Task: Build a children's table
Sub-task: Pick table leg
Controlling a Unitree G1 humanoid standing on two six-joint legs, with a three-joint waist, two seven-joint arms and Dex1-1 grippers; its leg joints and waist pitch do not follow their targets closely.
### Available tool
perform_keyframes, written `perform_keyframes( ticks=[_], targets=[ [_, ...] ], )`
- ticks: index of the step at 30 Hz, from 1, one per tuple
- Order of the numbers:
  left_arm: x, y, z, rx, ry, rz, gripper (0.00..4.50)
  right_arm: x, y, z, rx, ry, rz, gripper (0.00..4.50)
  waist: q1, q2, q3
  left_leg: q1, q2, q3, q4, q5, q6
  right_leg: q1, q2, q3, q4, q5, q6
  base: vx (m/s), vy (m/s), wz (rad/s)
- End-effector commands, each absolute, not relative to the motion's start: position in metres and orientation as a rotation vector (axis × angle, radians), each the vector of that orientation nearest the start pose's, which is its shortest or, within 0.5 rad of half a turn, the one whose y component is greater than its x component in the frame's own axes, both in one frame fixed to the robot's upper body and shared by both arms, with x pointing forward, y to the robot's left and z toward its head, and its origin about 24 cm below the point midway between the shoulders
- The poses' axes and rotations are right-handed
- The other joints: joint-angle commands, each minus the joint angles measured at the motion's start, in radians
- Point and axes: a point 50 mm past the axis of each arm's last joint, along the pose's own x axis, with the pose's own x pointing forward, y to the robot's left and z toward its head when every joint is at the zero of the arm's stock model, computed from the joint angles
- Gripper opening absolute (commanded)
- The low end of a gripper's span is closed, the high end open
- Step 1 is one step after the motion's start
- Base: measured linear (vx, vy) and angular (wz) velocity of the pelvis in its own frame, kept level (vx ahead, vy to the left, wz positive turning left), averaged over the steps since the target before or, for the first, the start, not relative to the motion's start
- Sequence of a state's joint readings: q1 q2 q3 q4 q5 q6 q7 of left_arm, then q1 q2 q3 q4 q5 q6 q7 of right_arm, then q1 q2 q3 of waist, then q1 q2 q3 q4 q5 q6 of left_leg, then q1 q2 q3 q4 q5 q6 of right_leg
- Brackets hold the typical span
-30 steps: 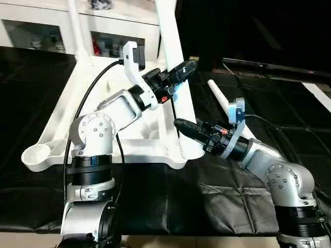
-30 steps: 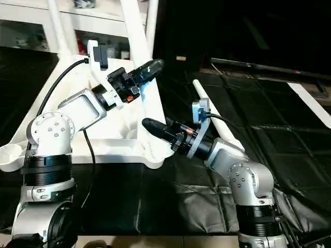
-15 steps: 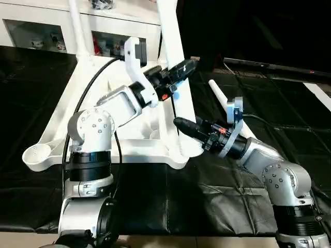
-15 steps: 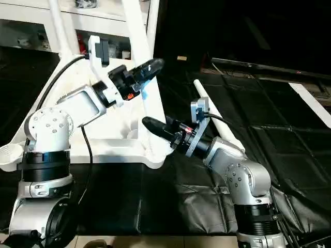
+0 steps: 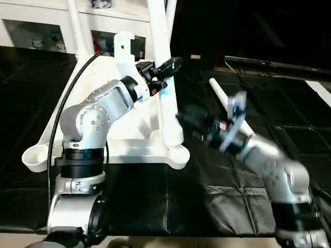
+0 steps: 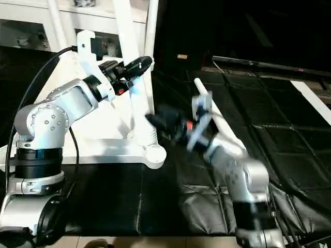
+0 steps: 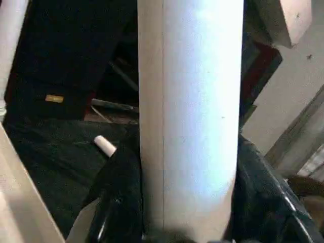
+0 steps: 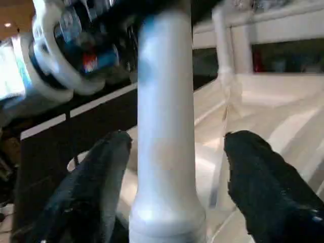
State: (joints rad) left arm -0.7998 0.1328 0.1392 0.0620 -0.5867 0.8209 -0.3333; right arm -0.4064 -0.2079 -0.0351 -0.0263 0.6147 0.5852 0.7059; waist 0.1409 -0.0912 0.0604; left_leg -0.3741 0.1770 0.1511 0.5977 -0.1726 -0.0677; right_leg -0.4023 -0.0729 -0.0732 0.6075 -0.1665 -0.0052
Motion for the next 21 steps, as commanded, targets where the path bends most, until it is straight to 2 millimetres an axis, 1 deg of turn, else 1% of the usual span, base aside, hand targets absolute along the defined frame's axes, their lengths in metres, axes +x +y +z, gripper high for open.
perform_keyframes(
  ticks=[1, 2, 3, 4, 5, 6, 8, 10, 11, 14, 15, 16, 17, 19, 20, 21],
  targets=[
    [0.344, 0.089, 0.220, -0.310, 0.016, -0.773, 1.82, 0.300, -0.126, 0.130, 0.366, 0.050, 0.948, 3.50, -0.006, 0.025, -0.067, 0.017, 0.047, -0.013, -0.083, -0.287, -0.060, 0.043, -0.070, 0.043, -0.083, -0.333, -0.093, 0.000, 0.000, 0.00],
    [0.344, 0.089, 0.220, -0.298, 0.018, -0.773, 1.82, 0.300, -0.126, 0.131, 0.361, 0.058, 0.960, 3.50, -0.006, 0.025, -0.067, 0.017, 0.047, -0.013, -0.083, -0.286, -0.060, 0.043, -0.071, 0.044, -0.082, -0.326, -0.095, 0.000, 0.000, 0.00],
    [0.344, 0.088, 0.220, -0.284, 0.018, -0.778, 1.82, 0.299, -0.126, 0.130, 0.376, 0.087, 0.976, 3.50, -0.005, 0.023, -0.067, 0.015, 0.047, -0.013, -0.083, -0.273, -0.057, 0.048, -0.070, 0.044, -0.079, -0.312, -0.097, 0.000, 0.000, 0.00],
    [0.343, 0.087, 0.221, -0.260, 0.016, -0.791, 1.82, 0.298, -0.126, 0.130, 0.369, 0.145, 1.021, 3.50, -0.005, 0.023, -0.066, 0.015, 0.046, -0.012, -0.083, -0.268, -0.056, 0.048, -0.070, 0.044, -0.080, -0.307, -0.098, 0.000, 0.000, 0.00],
    [0.342, 0.087, 0.221, -0.255, 0.016, -0.794, 1.82, 0.298, -0.127, 0.130, 0.364, 0.152, 1.030, 3.50, -0.004, 0.019, -0.067, 0.015, 0.046, -0.012, -0.082, -0.262, -0.052, 0.050, -0.069, 0.045, -0.078, -0.300, -0.099, 0.000, 0.000, 0.00],
    [0.341, 0.085, 0.221, -0.241, 0.013, -0.809, 1.82, 0.299, -0.127, 0.131, 0.342, 0.177, 1.055, 3.50, -0.004, 0.021, -0.066, 0.014, 0.046, -0.011, -0.083, -0.262, -0.052, 0.050, -0.070, 0.045, -0.078, -0.302, -0.099, 0.000, 0.000, 0.00],
    [0.340, 0.084, 0.222, -0.234, 0.012, -0.828, 1.82, 0.300, -0.127, 0.131, 0.340, 0.207, 1.073, 3.50, -0.004, 0.020, -0.064, 0.014, 0.045, -0.009, -0.081, -0.264, -0.051, 0.048, -0.073, 0.045, -0.082, -0.331, -0.100, 0.000, 0.000, 0.00],
    [0.338, 0.082, 0.223, -0.222, 0.010, -0.845, 1.82, 0.300, -0.127, 0.131, 0.328, 0.214, 1.095, 3.50, -0.003, 0.020, -0.065, 0.015, 0.046, -0.009, -0.080, -0.269, -0.054, 0.046, -0.075, 0.044, -0.084, -0.350, -0.099, 0.000, 0.000, 0.00],
    [0.336, 0.081, 0.223, -0.213, 0.011, -0.870, 1.82, 0.300, -0.126, 0.132, 0.310, 0.220, 1.124, 3.50, -0.003, 0.020, -0.066, 0.014, 0.046, -0.010, -0.080, -0.269, -0.053, 0.048, -0.075, 0.044, -0.084, -0.351, -0.098, 0.000, 0.000, 0.00],
    [0.329, 0.076, 0.223, -0.204, 0.013, -0.950, 1.82, 0.298, -0.126, 0.131, 0.278, 0.252, 1.183, 3.50, -0.003, 0.020, -0.066, 0.013, 0.049, -0.010, -0.080, -0.254, -0.053, 0.049, -0.075, 0.045, -0.080, -0.319, -0.112, 0.000, 0.000, 0.00],
    [0.328, 0.075, 0.223, -0.203, 0.016, -0.968, 1.82, 0.298, -0.126, 0.131, 0.275, 0.262, 1.194, 3.50, -0.003, 0.019, -0.066, 0.013, 0.048, -0.009, -0.079, -0.252, -0.052, 0.049, -0.073, 0.045, -0.078, -0.309, -0.120, 0.000, 0.000, 0.00],
    [0.325, 0.073, 0.223, -0.204, 0.017, -0.999, 1.82, 0.298, -0.126, 0.130, 0.275, 0.280, 1.213, 3.50, -0.004, 0.014, -0.066, 0.013, 0.048, -0.008, -0.078, -0.250, -0.050, 0.049, -0.073, 0.045, -0.078, -0.306, -0.123, 0.000, 0.000, 0.00],
    [0.323, 0.071, 0.223, -0.205, 0.019, -1.018, 1.82, 0.297, -0.127, 0.130, 0.276, 0.293, 1.226, 3.50, -0.003, 0.017, -0.065, 0.013, 0.047, -0.008, -0.079, -0.251, -0.048, 0.050, -0.073, 0.045, -0.078, -0.316, -0.128, 0.000, 0.000, 0.00],
    [0.319, 0.069, 0.224, -0.206, 0.023, -1.063, 1.82, 0.298, -0.127, 0.129, 0.277, 0.305, 1.246, 3.50, -0.004, 0.018, -0.065, 0.014, 0.048, -0.008, -0.078, -0.255, -0.051, 0.048, -0.074, 0.045, -0.077, -0.324, -0.132, 0.000, 0.000, 0.00],
    [0.317, 0.068, 0.223, -0.205, 0.025, -1.080, 1.82, 0.298, -0.128, 0.129, 0.278, 0.307, 1.251, 3.50, -0.002, 0.013, -0.064, 0.014, 0.048, -0.007, -0.077, -0.254, -0.049, 0.047, -0.075, 0.045, -0.079, -0.332, -0.131, 0.000, 0.000, 0.00],
    [0.312, 0.065, 0.224, -0.203, 0.031, -1.130, 1.82, 0.299, -0.128, 0.130, 0.287, 0.309, 1.264, 3.50, -0.002, 0.012, -0.064, 0.012, 0.048, -0.007, -0.077, -0.251, -0.048, 0.049, -0.076, 0.045, -0.079, -0.342, -0.130, 0.000, 0.000, 0.00]
  ],
)
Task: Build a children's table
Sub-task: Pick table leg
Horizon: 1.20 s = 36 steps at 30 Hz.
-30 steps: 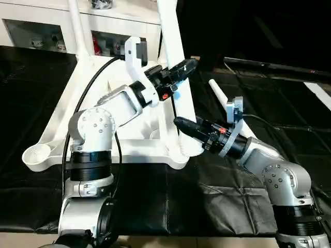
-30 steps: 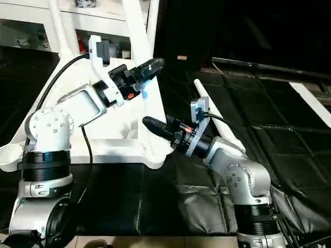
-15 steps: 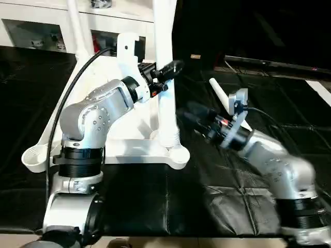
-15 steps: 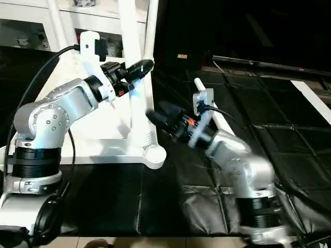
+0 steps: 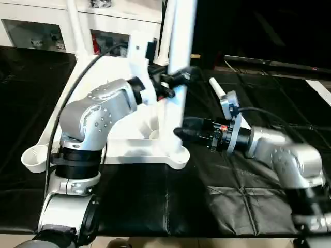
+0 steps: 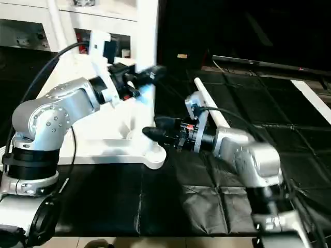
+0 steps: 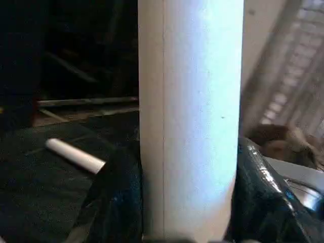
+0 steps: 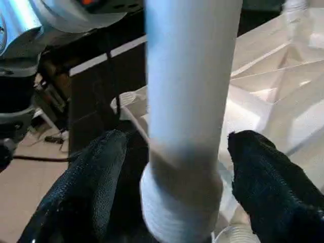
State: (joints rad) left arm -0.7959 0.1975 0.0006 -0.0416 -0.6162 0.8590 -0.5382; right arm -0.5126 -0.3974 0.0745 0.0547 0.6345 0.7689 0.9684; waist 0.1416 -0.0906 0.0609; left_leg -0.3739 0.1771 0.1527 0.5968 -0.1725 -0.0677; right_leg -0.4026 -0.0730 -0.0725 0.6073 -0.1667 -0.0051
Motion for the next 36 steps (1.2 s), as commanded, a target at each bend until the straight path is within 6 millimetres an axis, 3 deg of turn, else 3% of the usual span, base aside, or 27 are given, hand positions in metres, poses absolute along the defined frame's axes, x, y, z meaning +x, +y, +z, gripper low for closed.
perform_keyframes(
  ticks=[1, 2, 7, 8, 10, 13, 27, 29, 34, 36],
  targets=[
    [0.312, 0.065, 0.224, -0.204, 0.032, -1.132, 1.82, 0.299, -0.128, 0.130, 0.287, 0.309, 1.265, 3.50, -0.003, 0.012, -0.065, 0.012, 0.048, -0.009, -0.077, -0.249, -0.049, 0.049, -0.075, 0.045, -0.077, -0.340, -0.133, 0.000, 0.000, 0.00],
    [0.310, 0.064, 0.223, -0.204, 0.036, -1.146, 1.82, 0.299, -0.128, 0.131, 0.292, 0.308, 1.273, 3.50, -0.004, 0.007, -0.064, 0.011, 0.048, -0.008, -0.076, -0.248, -0.048, 0.048, -0.075, 0.044, -0.080, -0.343, -0.131, 0.000, 0.000, 0.00],
    [0.304, 0.060, 0.224, -0.195, 0.045, -1.205, 1.82, 0.297, -0.126, 0.132, 0.295, 0.316, 1.337, 3.50, -0.004, 0.007, -0.063, 0.011, 0.048, -0.007, -0.075, -0.243, -0.043, 0.047, -0.075, 0.044, -0.082, -0.373, -0.116, 0.000, 0.000, 0.00],
    [0.302, 0.060, 0.224, -0.194, 0.048, -1.218, 1.82, 0.296, -0.126, 0.132, 0.297, 0.323, 1.349, 3.50, -0.004, 0.002, -0.064, 0.011, 0.047, -0.007, -0.075, -0.239, -0.042, 0.048, -0.074, 0.044, -0.082, -0.375, -0.112, 0.000, 0.000, 0.00],
    [0.300, 0.058, 0.224, -0.190, 0.049, -1.242, 1.82, 0.296, -0.125, 0.132, 0.306, 0.330, 1.368, 3.50, -0.003, 0.005, -0.064, 0.011, 0.047, -0.008, -0.075, -0.232, -0.041, 0.047, -0.074, 0.044, -0.081, -0.376, -0.112, 0.000, 0.000, 0.00],
    [0.298, 0.057, 0.225, -0.192, 0.049, -1.260, 1.82, 0.295, -0.123, 0.133, 0.319, 0.334, 1.396, 3.50, -0.003, 0.000, -0.064, 0.010, 0.048, -0.007, -0.074, -0.231, -0.040, 0.048, -0.074, 0.044, -0.082, -0.384, -0.108, 0.000, 0.000, 0.00],
    [0.296, 0.055, 0.228, -0.205, 0.040, -1.275, 1.82, 0.292, -0.118, 0.130, 0.323, 0.351, 1.443, 3.50, -0.001, -0.003, -0.064, 0.009, 0.047, -0.006, -0.074, -0.216, -0.041, 0.047, -0.074, 0.043, -0.081, -0.390, -0.100, 0.000, 0.000, 0.00],
    [0.296, 0.055, 0.228, -0.204, 0.042, -1.280, 1.82, 0.293, -0.118, 0.130, 0.325, 0.348, 1.439, 3.16, -0.001, -0.001, -0.064, 0.010, 0.047, -0.006, -0.074, -0.221, -0.043, 0.046, -0.075, 0.043, -0.083, -0.399, -0.098, 0.000, 0.000, 0.00],
    [0.294, 0.052, 0.227, -0.198, 0.049, -1.298, 1.82, 0.294, -0.119, 0.130, 0.343, 0.341, 1.436, 2.79, -0.001, 0.004, -0.065, 0.010, 0.047, -0.008, -0.074, -0.223, -0.045, 0.047, -0.074, 0.043, -0.081, -0.384, -0.101, 0.000, 0.000, 0.00],
    [0.294, 0.051, 0.227, -0.201, 0.050, -1.298, 1.82, 0.294, -0.119, 0.129, 0.346, 0.342, 1.436, 2.71, -0.001, 0.001, -0.065, 0.009, 0.047, -0.007, -0.074, -0.220, -0.043, 0.048, -0.074, 0.044, -0.081, -0.374, -0.103, 0.000, 0.000, 0.00]
  ],
)
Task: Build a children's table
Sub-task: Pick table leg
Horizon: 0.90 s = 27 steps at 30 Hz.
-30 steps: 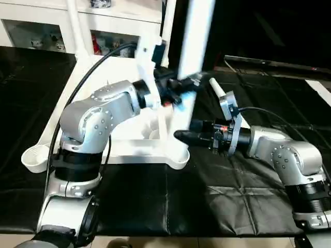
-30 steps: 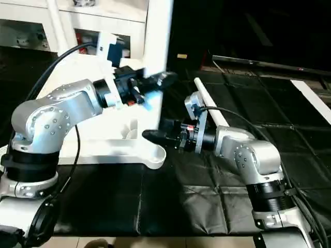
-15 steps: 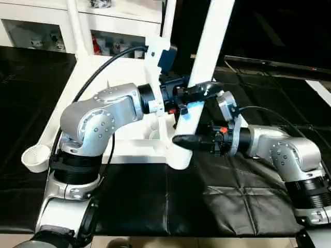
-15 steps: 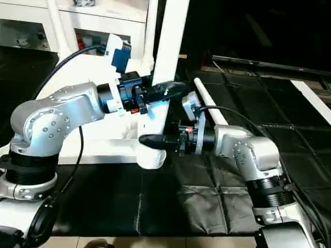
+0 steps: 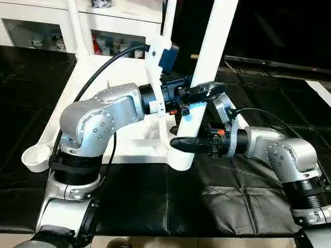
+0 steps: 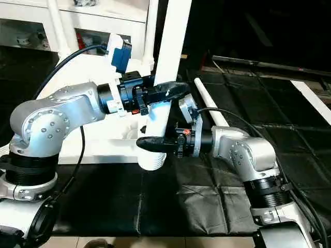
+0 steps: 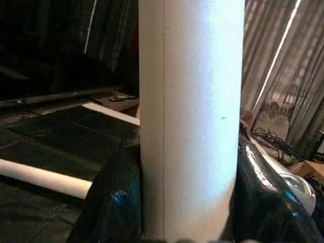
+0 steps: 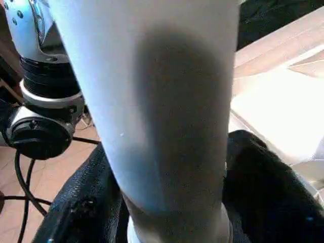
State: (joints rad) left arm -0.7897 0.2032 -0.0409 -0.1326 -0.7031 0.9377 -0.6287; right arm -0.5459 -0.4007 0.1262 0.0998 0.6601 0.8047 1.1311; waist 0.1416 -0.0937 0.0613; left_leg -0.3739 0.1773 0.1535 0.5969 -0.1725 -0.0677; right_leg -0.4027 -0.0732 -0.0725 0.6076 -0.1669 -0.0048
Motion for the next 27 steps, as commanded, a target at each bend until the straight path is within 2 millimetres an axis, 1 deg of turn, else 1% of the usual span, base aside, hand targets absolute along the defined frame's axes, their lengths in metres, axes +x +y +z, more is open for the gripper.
perform_keyframes(
  ticks=[1, 2, 4, 5, 6, 7, 8, 10, 15, 16, 17, 18, 19, 20, 21, 22, 23, 24, 25, 26, 27],
  targets=[
    [0.294, 0.051, 0.227, -0.201, 0.050, -1.298, 1.82, 0.294, -0.119, 0.129, 0.346, 0.342, 1.436, 2.46, -0.001, 0.005, -0.066, 0.009, 0.047, -0.008, -0.074, -0.218, -0.043, 0.048, -0.074, 0.043, -0.081, -0.372, -0.105, 0.000, 0.000, 0.00],
    [0.294, 0.051, 0.227, -0.202, 0.051, -1.298, 1.82, 0.293, -0.118, 0.128, 0.347, 0.343, 1.437, 2.36, -0.001, 0.011, -0.066, 0.010, 0.047, -0.008, -0.074, -0.222, -0.045, 0.047, -0.072, 0.044, -0.081, -0.360, -0.108, 0.000, 0.000, 0.00],
    [0.295, 0.051, 0.227, -0.203, 0.051, -1.300, 1.82, 0.292, -0.118, 0.127, 0.349, 0.344, 1.438, 2.31, -0.001, 0.010, -0.066, 0.011, 0.047, -0.009, -0.075, -0.225, -0.047, 0.048, -0.072, 0.043, -0.079, -0.350, -0.115, 0.000, 0.000, 0.00],
    [0.295, 0.051, 0.227, -0.203, 0.051, -1.300, 1.82, 0.292, -0.118, 0.127, 0.349, 0.344, 1.438, 2.17, -0.002, 0.012, -0.066, 0.011, 0.048, -0.009, -0.075, -0.230, -0.048, 0.048, -0.072, 0.043, -0.079, -0.345, -0.117, 0.000, 0.000, 0.00],
    [0.295, 0.051, 0.228, -0.203, 0.051, -1.300, 1.82, 0.292, -0.118, 0.127, 0.351, 0.344, 1.438, 2.11, -0.001, 0.011, -0.066, 0.011, 0.047, -0.009, -0.075, -0.228, -0.048, 0.049, -0.072, 0.043, -0.078, -0.340, -0.121, 0.000, 0.000, 0.00],
    [0.295, 0.051, 0.228, -0.205, 0.051, -1.300, 1.82, 0.292, -0.118, 0.127, 0.354, 0.342, 1.437, 2.08, 0.000, 0.016, -0.067, 0.013, 0.048, -0.009, -0.075, -0.230, -0.050, 0.048, -0.072, 0.043, -0.077, -0.338, -0.123, 0.000, 0.000, 0.00],
    [0.295, 0.051, 0.229, -0.208, 0.051, -1.300, 1.82, 0.292, -0.118, 0.126, 0.358, 0.342, 1.436, 2.07, -0.002, 0.014, -0.066, 0.011, 0.047, -0.009, -0.075, -0.233, -0.050, 0.049, -0.072, 0.043, -0.078, -0.337, -0.124, 0.000, 0.000, 0.00],
    [0.295, 0.050, 0.230, -0.210, 0.050, -1.302, 1.82, 0.291, -0.118, 0.126, 0.360, 0.341, 1.436, 2.04, -0.001, 0.016, -0.067, 0.013, 0.047, -0.009, -0.075, -0.237, -0.051, 0.049, -0.072, 0.043, -0.078, -0.333, -0.127, 0.000, 0.000, 0.00],
    [0.297, 0.049, 0.231, -0.209, 0.045, -1.269, 1.82, 0.291, -0.117, 0.125, 0.366, 0.333, 1.431, 2.03, -0.001, 0.017, -0.067, 0.012, 0.048, -0.010, -0.075, -0.243, -0.053, 0.050, -0.072, 0.043, -0.077, -0.324, -0.133, 0.000, 0.000, 0.00],
    [0.299, 0.049, 0.232, -0.239, 0.048, -1.256, 1.82, 0.292, -0.117, 0.125, 0.366, 0.330, 1.423, 2.02, 0.000, 0.023, -0.067, 0.013, 0.047, -0.011, -0.076, -0.247, -0.054, 0.050, -0.072, 0.043, -0.077, -0.325, -0.133, 0.000, 0.000, 0.00],
    [0.299, 0.049, 0.232, -0.243, 0.048, -1.254, 1.82, 0.292, -0.117, 0.125, 0.366, 0.330, 1.423, 2.01, 0.000, 0.023, -0.067, 0.013, 0.047, -0.011, -0.076, -0.247, -0.054, 0.050, -0.072, 0.043, -0.077, -0.325, -0.133, 0.000, 0.000, 0.00],
    [0.299, 0.049, 0.232, -0.243, 0.048, -1.254, 2.17, 0.292, -0.117, 0.125, 0.366, 0.330, 1.423, 1.99, 0.000, 0.019, -0.067, 0.013, 0.046, -0.010, -0.074, -0.249, -0.054, 0.051, -0.072, 0.042, -0.078, -0.324, -0.135, 0.000, 0.000, 0.00],
    [0.301, 0.049, 0.236, -0.303, 0.047, -1.251, 2.52, 0.294, -0.116, 0.126, 0.379, 0.315, 1.407, 1.98, 0.003, 0.031, -0.068, 0.013, 0.046, -0.012, -0.075, -0.250, -0.055, 0.051, -0.073, 0.043, -0.076, -0.325, -0.136, 0.000, 0.000, 0.00],
    [0.302, 0.049, 0.240, -0.360, 0.036, -1.256, 2.52, 0.295, -0.115, 0.127, 0.387, 0.293, 1.387, 1.98, 0.000, 0.031, -0.066, 0.013, 0.045, -0.009, -0.075, -0.258, -0.054, 0.048, -0.070, 0.043, -0.080, -0.324, -0.137, 0.000, 0.000, 0.00],
    [0.302, 0.048, 0.244, -0.416, 0.021, -1.265, 2.52, 0.298, -0.114, 0.128, 0.409, 0.269, 1.360, 1.98, -0.001, 0.028, -0.067, 0.012, 0.044, -0.009, -0.072, -0.259, -0.057, 0.048, -0.072, 0.043, -0.078, -0.319, -0.145, 0.000, 0.000, 0.00],
    [0.301, 0.047, 0.246, -0.435, 0.012, -1.274, 2.62, 0.299, -0.114, 0.128, 0.419, 0.256, 1.340, 1.95, 0.003, 0.024, -0.070, 0.011, 0.044, -0.012, -0.072, -0.252, -0.057, 0.052, -0.074, 0.039, -0.077, -0.316, -0.157, 0.000, 0.000, 0.00],
    [0.301, 0.047, 0.246, -0.436, 0.011, -1.275, 2.79, 0.300, -0.114, 0.128, 0.419, 0.255, 1.339, 1.94, 0.003, 0.024, -0.070, 0.011, 0.044, -0.012, -0.072, -0.252, -0.057, 0.052, -0.074, 0.039, -0.077, -0.316, -0.157, 0.000, 0.000, 0.00],
    [0.300, 0.045, 0.248, -0.443, -0.001, -1.279, 2.90, 0.299, -0.112, 0.128, 0.423, 0.262, 1.335, 1.94, 0.003, 0.029, -0.067, 0.012, 0.046, -0.013, -0.075, -0.261, -0.055, 0.051, -0.071, 0.040, -0.079, -0.313, -0.151, 0.000, 0.000, 0.00],
    [0.299, 0.044, 0.249, -0.459, -0.009, -1.279, 2.90, 0.299, -0.110, 0.127, 0.422, 0.259, 1.337, 1.94, 0.003, 0.027, -0.067, 0.011, 0.045, -0.013, -0.075, -0.261, -0.053, 0.052, -0.072, 0.040, -0.078, -0.312, -0.150, 0.000, 0.000, 0.00],
    [0.299, 0.044, 0.249, -0.470, -0.012, -1.279, 2.99, 0.298, -0.109, 0.127, 0.422, 0.254, 1.339, 1.93, 0.004, 0.026, -0.068, 0.010, 0.044, -0.011, -0.075, -0.258, -0.050, 0.054, -0.072, 0.041, -0.078, -0.314, -0.148, 0.000, 0.000, 0.00],
    [0.299, 0.044, 0.249, -0.467, -0.008, -1.272, 3.09, 0.298, -0.108, 0.127, 0.420, 0.245, 1.340, 1.93, 0.006, 0.028, -0.068, 0.010, 0.045, -0.012, -0.075, -0.254, -0.050, 0.053, -0.073, 0.041, -0.078, -0.315, -0.147, 0.000, 0.000, 0.00]
  ],
)
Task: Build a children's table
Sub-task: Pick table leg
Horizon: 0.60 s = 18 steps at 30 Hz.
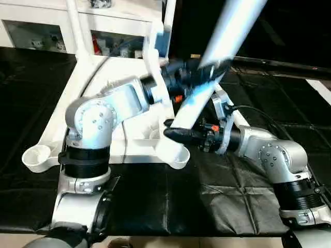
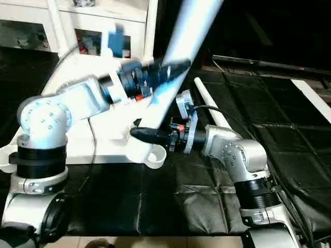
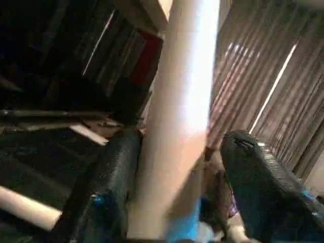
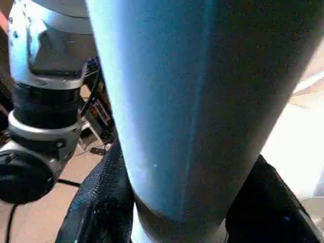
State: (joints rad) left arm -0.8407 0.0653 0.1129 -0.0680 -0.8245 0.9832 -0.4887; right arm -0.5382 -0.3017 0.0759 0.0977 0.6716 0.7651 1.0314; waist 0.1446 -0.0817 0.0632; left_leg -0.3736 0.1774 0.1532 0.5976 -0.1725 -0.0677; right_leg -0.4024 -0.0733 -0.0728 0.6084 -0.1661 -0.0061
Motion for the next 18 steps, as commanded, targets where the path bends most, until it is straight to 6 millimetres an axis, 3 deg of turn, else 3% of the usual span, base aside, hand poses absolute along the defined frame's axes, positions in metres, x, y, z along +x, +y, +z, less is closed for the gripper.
perform_keyframes(
  ticks=[1, 3, 4, 5, 6, 12, 13, 15, 16, 17, 18],
  targets=[
    [0.299, 0.044, 0.248, -0.455, -0.005, -1.267, 3.09, 0.297, -0.106, 0.126, 0.418, 0.239, 1.341, 1.93, 0.003, 0.019, -0.070, 0.009, 0.045, -0.012, -0.076, -0.249, -0.049, 0.053, -0.074, 0.042, -0.078, -0.315, -0.142, 0.000, 0.000, 0.00],
    [0.299, 0.044, 0.245, -0.437, 0.002, -1.259, 3.38, 0.298, -0.105, 0.125, 0.418, 0.230, 1.333, 1.93, 0.002, 0.020, -0.069, 0.010, 0.047, -0.012, -0.078, -0.255, -0.050, 0.051, -0.073, 0.042, -0.080, -0.316, -0.138, 0.000, 0.000, 0.00],
    [0.298, 0.044, 0.245, -0.433, 0.001, -1.258, 3.42, 0.299, -0.104, 0.124, 0.425, 0.224, 1.326, 1.93, 0.003, 0.026, -0.068, 0.011, 0.046, -0.013, -0.079, -0.260, -0.051, 0.051, -0.073, 0.042, -0.079, -0.318, -0.139, 0.000, 0.000, 0.00],
    [0.299, 0.047, 0.246, -0.432, -0.008, -1.247, 3.42, 0.300, -0.104, 0.125, 0.434, 0.214, 1.314, 1.93, 0.001, 0.023, -0.069, 0.011, 0.047, -0.013, -0.079, -0.261, -0.053, 0.052, -0.073, 0.042, -0.079, -0.316, -0.140, 0.000, 0.000, 0.00],
    [0.300, 0.053, 0.249, -0.461, -0.030, -1.232, 3.61, 0.301, -0.103, 0.125, 0.450, 0.196, 1.295, 1.93, 0.000, 0.030, -0.067, 0.011, 0.047, -0.013, -0.079, -0.271, -0.055, 0.050, -0.073, 0.043, -0.081, -0.317, -0.144, 0.000, 0.000, 0.00],
    [0.301, 0.078, 0.259, -0.595, -0.109, -1.217, 3.84, 0.307, -0.106, 0.124, 0.470, 0.151, 1.171, 1.93, 0.000, 0.033, -0.067, 0.011, 0.044, -0.012, -0.079, -0.267, -0.060, 0.050, -0.073, 0.042, -0.078, -0.322, -0.155, 0.000, 0.000, 0.00],
    [0.301, 0.080, 0.260, -0.608, -0.114, -1.217, 3.84, 0.307, -0.106, 0.124, 0.481, 0.154, 1.167, 1.92, -0.003, 0.042, -0.066, 0.013, 0.044, -0.013, -0.080, -0.276, -0.060, 0.049, -0.069, 0.042, -0.079, -0.317, -0.154, 0.000, 0.000, 0.00],
    [0.302, 0.086, 0.259, -0.624, -0.113, -1.210, 3.84, 0.306, -0.107, 0.124, 0.501, 0.142, 1.157, 1.91, -0.003, 0.042, -0.067, 0.013, 0.043, -0.012, -0.079, -0.275, -0.055, 0.050, -0.069, 0.043, -0.077, -0.311, -0.150, 0.000, 0.000, 0.00],
    [0.304, 0.088, 0.257, -0.619, -0.109, -1.195, 3.84, 0.306, -0.108, 0.125, 0.507, 0.132, 1.155, 1.91, -0.004, 0.050, -0.066, 0.014, 0.043, -0.013, -0.081, -0.278, -0.055, 0.049, -0.068, 0.043, -0.077, -0.311, -0.149, 0.000, 0.000, 0.00],
    [0.306, 0.090, 0.255, -0.607, -0.103, -1.175, 3.84, 0.305, -0.109, 0.125, 0.511, 0.125, 1.150, 1.91, -0.004, 0.046, -0.066, 0.015, 0.044, -0.012, -0.081, -0.281, -0.053, 0.049, -0.068, 0.043, -0.079, -0.312, -0.142, 0.000, 0.000, 0.00],
    [0.310, 0.097, 0.248, -0.535, -0.084, -1.107, 3.84, 0.303, -0.110, 0.125, 0.495, 0.109, 1.135, 1.91, -0.002, 0.056, -0.066, 0.015, 0.044, -0.014, -0.082, -0.278, -0.054, 0.050, -0.069, 0.044, -0.078, -0.310, -0.139, 0.000, 0.000, 0.00]
  ],
)
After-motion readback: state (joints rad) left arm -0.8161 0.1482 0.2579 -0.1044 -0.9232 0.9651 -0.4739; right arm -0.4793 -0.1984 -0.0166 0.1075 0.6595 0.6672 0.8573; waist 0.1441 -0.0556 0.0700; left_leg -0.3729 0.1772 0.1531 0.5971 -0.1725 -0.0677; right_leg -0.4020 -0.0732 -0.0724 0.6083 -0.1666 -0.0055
